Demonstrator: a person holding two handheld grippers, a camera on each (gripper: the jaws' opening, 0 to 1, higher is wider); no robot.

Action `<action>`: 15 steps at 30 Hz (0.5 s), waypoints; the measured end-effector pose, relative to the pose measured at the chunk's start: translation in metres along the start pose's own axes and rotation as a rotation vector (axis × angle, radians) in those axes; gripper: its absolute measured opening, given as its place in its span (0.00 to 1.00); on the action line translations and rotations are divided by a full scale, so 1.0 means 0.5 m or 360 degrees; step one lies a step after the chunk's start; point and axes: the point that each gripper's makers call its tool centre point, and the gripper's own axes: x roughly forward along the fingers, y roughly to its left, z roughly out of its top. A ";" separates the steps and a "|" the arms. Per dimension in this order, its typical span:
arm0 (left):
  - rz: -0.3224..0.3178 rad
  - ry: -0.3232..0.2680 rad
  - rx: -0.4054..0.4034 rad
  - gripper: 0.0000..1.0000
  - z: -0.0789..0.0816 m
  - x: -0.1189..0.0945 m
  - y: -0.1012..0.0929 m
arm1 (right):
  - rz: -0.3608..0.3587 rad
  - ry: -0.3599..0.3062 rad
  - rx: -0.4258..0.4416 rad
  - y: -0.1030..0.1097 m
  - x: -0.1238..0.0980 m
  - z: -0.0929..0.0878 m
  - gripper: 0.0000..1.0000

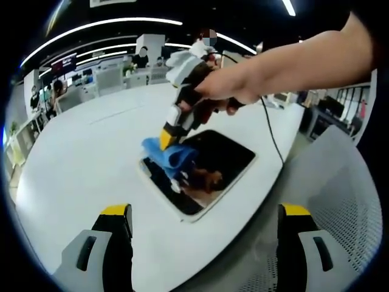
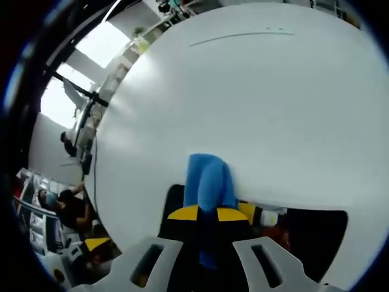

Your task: Wipe the mirror surface with the cleaning cloth until all visible marks leave the cleaned area.

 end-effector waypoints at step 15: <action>0.0005 0.0003 0.0002 1.00 -0.002 0.000 0.002 | -0.0003 -0.0024 0.0004 -0.001 0.000 -0.003 0.03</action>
